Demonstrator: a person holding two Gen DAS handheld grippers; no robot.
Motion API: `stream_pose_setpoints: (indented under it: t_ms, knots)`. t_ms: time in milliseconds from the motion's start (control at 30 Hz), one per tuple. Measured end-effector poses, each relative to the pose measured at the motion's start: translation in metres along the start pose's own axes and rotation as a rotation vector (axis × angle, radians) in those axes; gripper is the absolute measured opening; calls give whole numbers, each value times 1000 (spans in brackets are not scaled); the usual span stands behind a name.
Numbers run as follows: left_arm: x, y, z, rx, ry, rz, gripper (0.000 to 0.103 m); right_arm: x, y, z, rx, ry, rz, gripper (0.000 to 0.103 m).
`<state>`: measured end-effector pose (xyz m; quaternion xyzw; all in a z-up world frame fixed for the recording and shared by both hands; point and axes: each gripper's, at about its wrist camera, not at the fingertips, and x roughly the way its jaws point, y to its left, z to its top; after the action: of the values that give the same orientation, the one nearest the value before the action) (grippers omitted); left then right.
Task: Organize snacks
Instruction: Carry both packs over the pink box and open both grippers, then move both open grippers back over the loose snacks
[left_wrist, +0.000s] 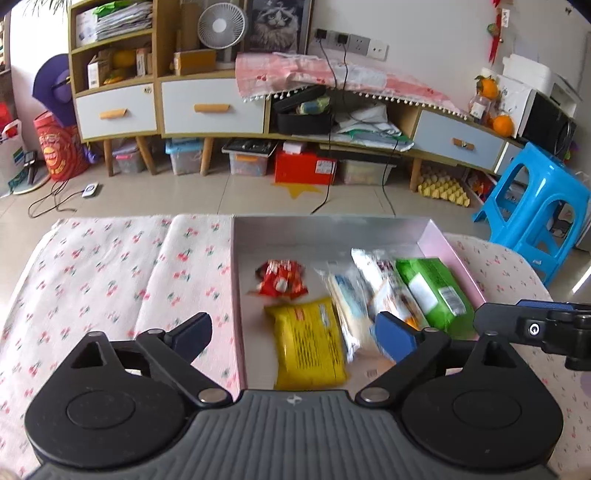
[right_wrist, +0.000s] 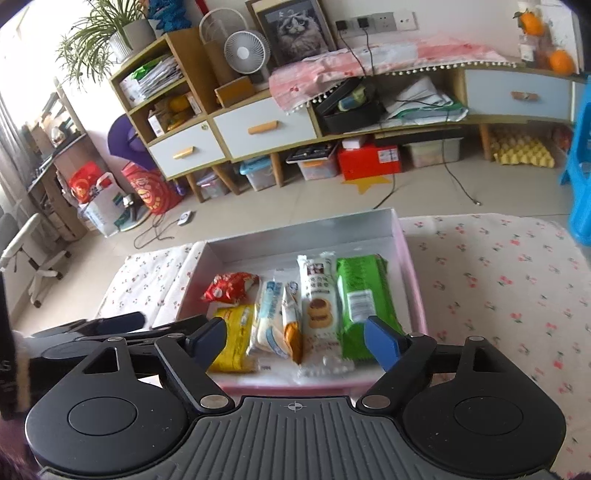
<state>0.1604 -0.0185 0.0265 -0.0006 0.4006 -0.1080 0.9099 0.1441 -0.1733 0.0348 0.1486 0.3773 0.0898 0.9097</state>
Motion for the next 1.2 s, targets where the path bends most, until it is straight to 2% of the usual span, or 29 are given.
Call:
stream_pose_setpoints:
  t_ms: [167,567,767,867,967,1100,1200]
  knots:
    - [-17,0,-11,-26,33,25,100,-20,1,-13,-12,-32,-67,94]
    - [-44,5,-36,-102,113,82,102,-44,6,-38,-88,-29,-125,94]
    - [-46,11,-56,-150,117,76,102,-47,-2,-52,-113,-30,-172,94]
    - [-42,12,-59,-177,123,73,102,-48,-5,-57,-140,-16,-154,94]
    - [-40,14,-62,-251,139,9,99,-46,-12,-57,-134,23,-124,94]
    - [-31,21,-66,-403,165,-108,87,-35,-30,-55,-24,119,-93,94]
    - [-25,23,-70,-457,176,-128,78,-30,-40,-54,12,129,-95,94]
